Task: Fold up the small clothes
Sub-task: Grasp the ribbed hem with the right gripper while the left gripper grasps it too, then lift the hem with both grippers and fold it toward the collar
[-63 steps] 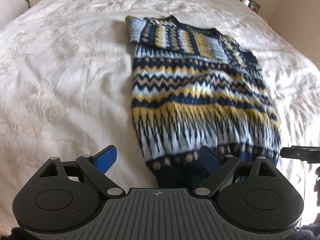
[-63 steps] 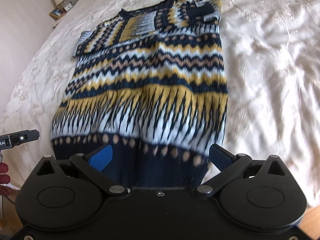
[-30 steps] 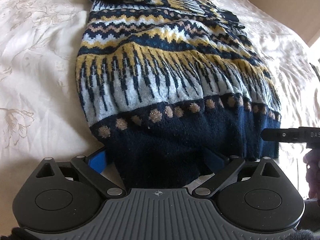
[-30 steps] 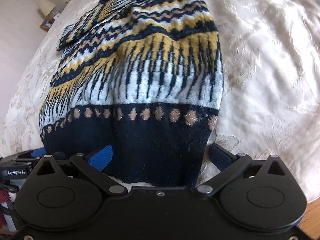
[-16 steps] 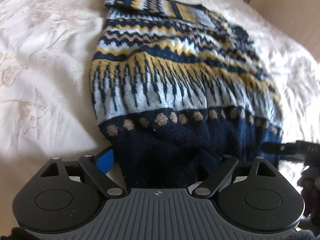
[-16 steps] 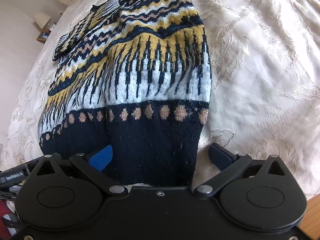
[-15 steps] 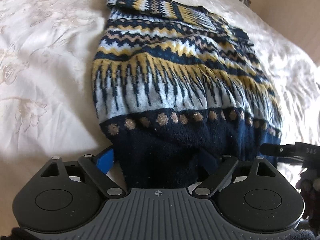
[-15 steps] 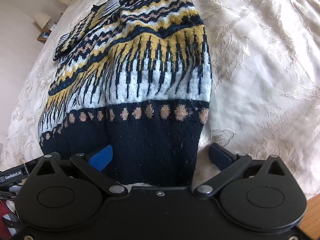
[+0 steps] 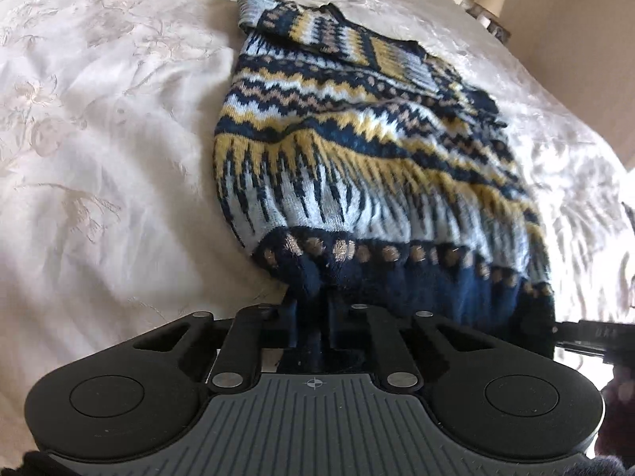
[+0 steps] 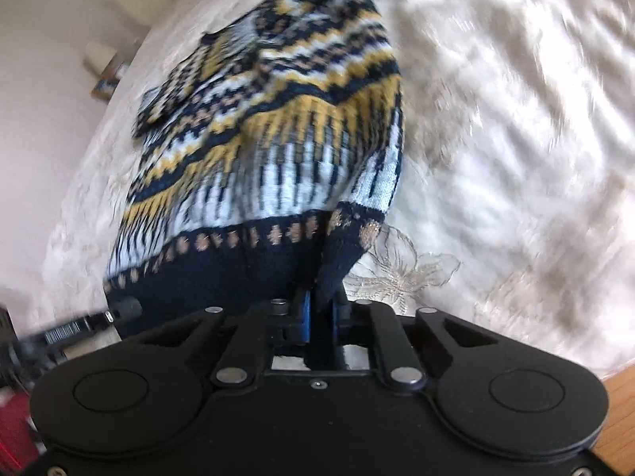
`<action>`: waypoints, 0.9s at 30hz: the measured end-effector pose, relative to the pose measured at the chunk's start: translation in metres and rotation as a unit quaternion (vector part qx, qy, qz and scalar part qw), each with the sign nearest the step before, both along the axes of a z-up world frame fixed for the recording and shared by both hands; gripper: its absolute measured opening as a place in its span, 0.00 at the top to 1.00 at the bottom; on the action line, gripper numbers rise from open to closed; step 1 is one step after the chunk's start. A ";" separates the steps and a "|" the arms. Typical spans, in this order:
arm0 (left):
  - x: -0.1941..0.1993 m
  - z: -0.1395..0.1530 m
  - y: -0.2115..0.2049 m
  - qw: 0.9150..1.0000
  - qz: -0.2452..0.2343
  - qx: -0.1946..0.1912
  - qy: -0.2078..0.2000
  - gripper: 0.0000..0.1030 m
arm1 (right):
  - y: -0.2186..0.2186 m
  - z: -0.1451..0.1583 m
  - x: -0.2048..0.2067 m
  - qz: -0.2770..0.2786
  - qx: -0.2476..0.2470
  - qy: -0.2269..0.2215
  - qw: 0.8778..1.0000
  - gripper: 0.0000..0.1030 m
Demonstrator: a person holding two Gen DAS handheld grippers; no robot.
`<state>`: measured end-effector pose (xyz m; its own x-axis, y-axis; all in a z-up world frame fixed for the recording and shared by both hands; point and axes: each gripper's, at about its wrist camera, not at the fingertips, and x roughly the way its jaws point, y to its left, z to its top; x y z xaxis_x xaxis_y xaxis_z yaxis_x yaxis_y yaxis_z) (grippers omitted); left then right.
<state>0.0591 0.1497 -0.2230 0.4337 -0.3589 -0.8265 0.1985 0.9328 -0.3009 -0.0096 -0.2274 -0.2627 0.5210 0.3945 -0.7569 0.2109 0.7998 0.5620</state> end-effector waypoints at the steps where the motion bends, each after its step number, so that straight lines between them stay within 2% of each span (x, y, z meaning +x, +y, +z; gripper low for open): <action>1: -0.002 0.007 0.001 1.000 -0.005 -0.003 -0.002 0.89 | 0.000 0.007 -0.004 0.006 -0.009 -0.005 1.000 0.85; 5: -0.012 0.018 0.003 0.999 -0.033 0.010 -0.008 0.89 | -0.011 0.020 -0.017 -0.003 -0.027 -0.004 1.000 0.90; 11: -0.008 -0.002 0.001 0.997 -0.052 0.048 0.019 0.88 | -0.014 0.001 -0.012 -0.009 -0.026 0.034 0.999 0.90; 13: -0.005 -0.003 -0.001 0.996 -0.063 0.062 0.017 0.83 | -0.008 0.000 -0.005 -0.002 -0.031 0.038 0.999 0.89; 17: -0.007 -0.005 0.006 0.996 -0.078 0.033 0.021 0.77 | 0.001 -0.004 -0.002 0.018 -0.062 0.046 0.997 0.89; 19: -0.010 -0.005 0.010 0.996 -0.081 0.020 0.017 0.70 | -0.001 -0.005 -0.006 0.018 -0.080 0.054 0.995 0.90; 22: -0.010 -0.004 0.012 0.996 -0.086 0.018 0.020 0.62 | -0.003 -0.005 -0.006 0.008 -0.085 0.060 0.995 0.90; 27: -0.009 0.001 0.019 0.999 -0.045 0.009 -0.001 0.62 | 0.005 -0.008 0.000 0.015 -0.104 0.073 0.992 0.90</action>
